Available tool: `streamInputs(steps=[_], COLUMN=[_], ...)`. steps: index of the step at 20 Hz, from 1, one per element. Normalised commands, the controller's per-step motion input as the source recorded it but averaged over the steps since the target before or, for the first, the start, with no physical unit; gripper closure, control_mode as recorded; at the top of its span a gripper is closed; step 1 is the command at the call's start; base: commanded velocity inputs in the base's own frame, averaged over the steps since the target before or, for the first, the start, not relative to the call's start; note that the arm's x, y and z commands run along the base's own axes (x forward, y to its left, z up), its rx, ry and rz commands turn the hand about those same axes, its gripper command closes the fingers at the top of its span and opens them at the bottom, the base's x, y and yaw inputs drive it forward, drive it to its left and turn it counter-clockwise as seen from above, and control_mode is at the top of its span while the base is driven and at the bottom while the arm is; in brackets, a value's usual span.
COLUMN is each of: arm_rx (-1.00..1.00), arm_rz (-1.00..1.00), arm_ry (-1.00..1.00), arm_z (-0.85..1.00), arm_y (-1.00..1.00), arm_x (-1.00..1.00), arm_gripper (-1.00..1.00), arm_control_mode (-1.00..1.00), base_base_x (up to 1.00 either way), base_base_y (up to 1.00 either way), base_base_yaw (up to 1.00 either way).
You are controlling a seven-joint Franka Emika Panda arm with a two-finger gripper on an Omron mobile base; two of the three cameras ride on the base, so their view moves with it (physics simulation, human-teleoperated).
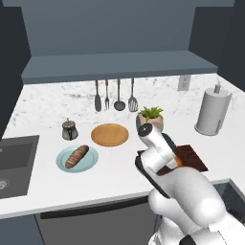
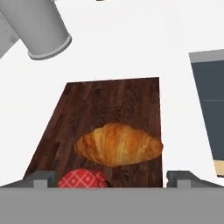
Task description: From the different types of pastries on the counter, select a croissant and place it on the cutting board. Then retrieve a jar of jam from the cabinet and place it alongside the croissant on the cutting board.
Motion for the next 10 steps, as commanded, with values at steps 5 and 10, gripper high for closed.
streamInputs(steps=[5, 10], arm_rx=[0.01, -0.12], arm_rz=[0.13, 0.19], arm_ry=[0.00, 0.00], arm_z=[-0.01, -0.18], arm_y=[0.19, 0.59], arm_x=[-0.45, -0.71], arm_gripper=[-1.00, -1.00], arm_control_mode=[-1.00, -1.00], base_base_x=[0.00, 0.00], base_base_y=[0.00, 0.00], base_base_yaw=[0.00, 0.00])
